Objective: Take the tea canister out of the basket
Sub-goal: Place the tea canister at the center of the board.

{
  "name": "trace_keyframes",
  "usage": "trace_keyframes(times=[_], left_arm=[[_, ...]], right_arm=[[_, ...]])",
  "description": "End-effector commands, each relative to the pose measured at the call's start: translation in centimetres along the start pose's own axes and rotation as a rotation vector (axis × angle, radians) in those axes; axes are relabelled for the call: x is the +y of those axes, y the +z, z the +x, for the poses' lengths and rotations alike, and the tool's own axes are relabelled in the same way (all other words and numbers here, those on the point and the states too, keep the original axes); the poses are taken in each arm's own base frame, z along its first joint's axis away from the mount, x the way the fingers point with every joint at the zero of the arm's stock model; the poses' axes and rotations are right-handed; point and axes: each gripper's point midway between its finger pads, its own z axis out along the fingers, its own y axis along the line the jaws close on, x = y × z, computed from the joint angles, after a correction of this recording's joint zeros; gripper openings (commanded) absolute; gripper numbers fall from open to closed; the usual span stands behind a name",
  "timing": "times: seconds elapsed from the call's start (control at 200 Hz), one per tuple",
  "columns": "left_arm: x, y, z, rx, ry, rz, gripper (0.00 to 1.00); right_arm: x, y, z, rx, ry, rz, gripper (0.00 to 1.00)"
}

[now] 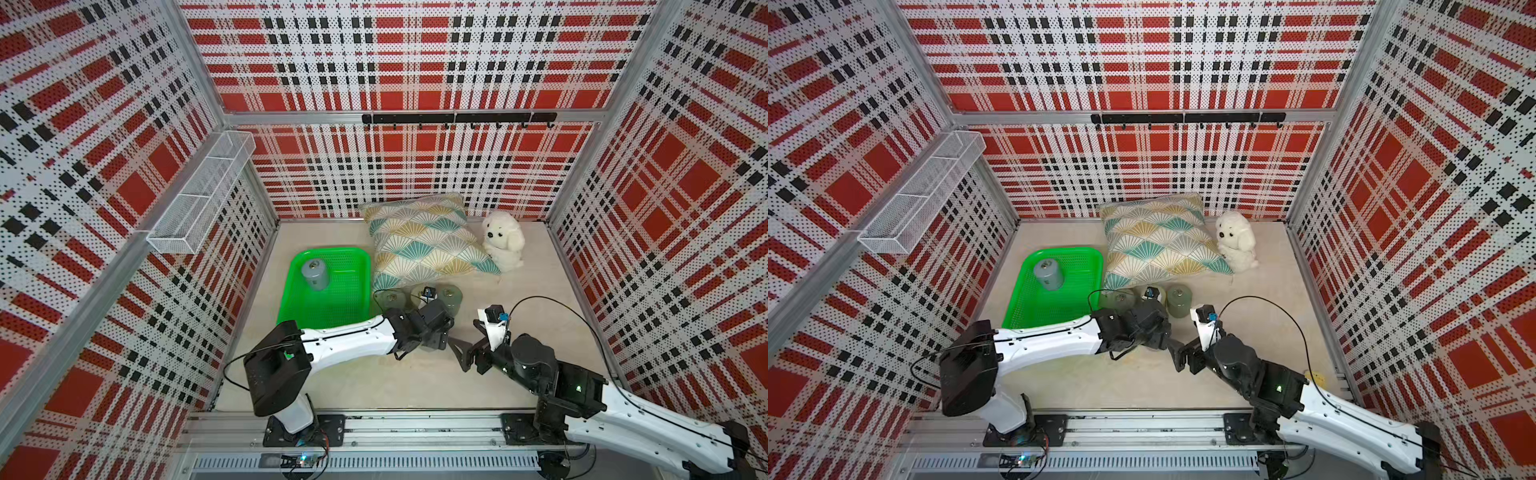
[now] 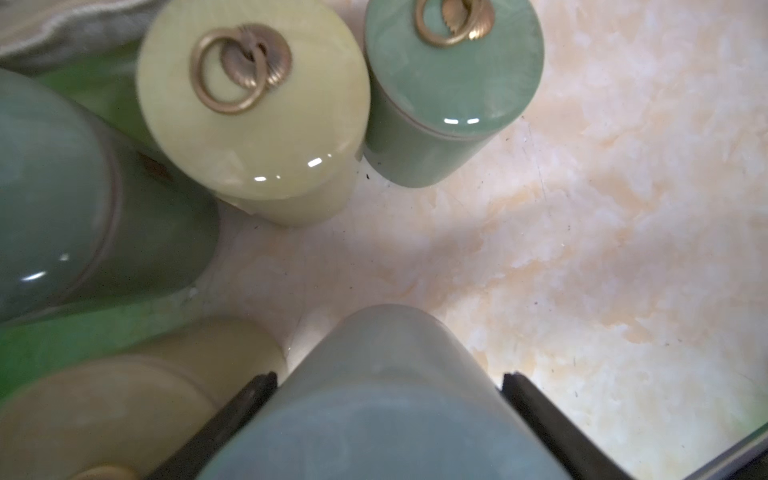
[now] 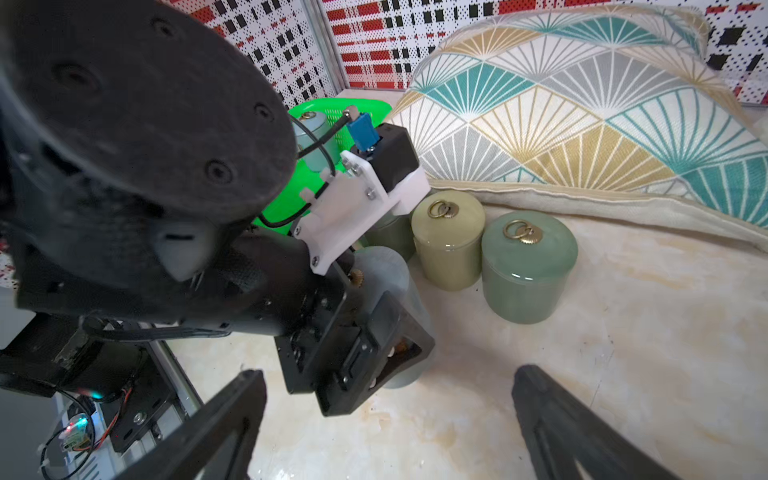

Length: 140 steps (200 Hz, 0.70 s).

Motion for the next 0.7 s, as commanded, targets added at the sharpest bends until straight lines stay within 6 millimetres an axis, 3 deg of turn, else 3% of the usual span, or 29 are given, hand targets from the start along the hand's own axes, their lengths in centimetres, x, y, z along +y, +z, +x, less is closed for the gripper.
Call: trace_keyframes(times=[0.0,0.22,0.496,0.696], left_arm=[[-1.0,0.6,-1.0,-0.05,-0.002,0.03,0.75],[0.6,2.9,-0.2,-0.02,0.01,-0.03,0.76],[1.0,3.7,0.2,-0.007,0.021,-0.048,0.78],[1.0,4.0,0.4,0.001,0.022,-0.05,0.88]], right_arm=[[-0.1,0.1,1.1,0.032,0.012,-0.003,1.0],[-0.1,0.2,1.3,0.032,0.014,-0.004,1.0],[0.0,0.5,1.6,0.042,0.008,-0.007,1.0],[0.2,0.7,2.0,0.06,0.0,-0.015,1.0]])
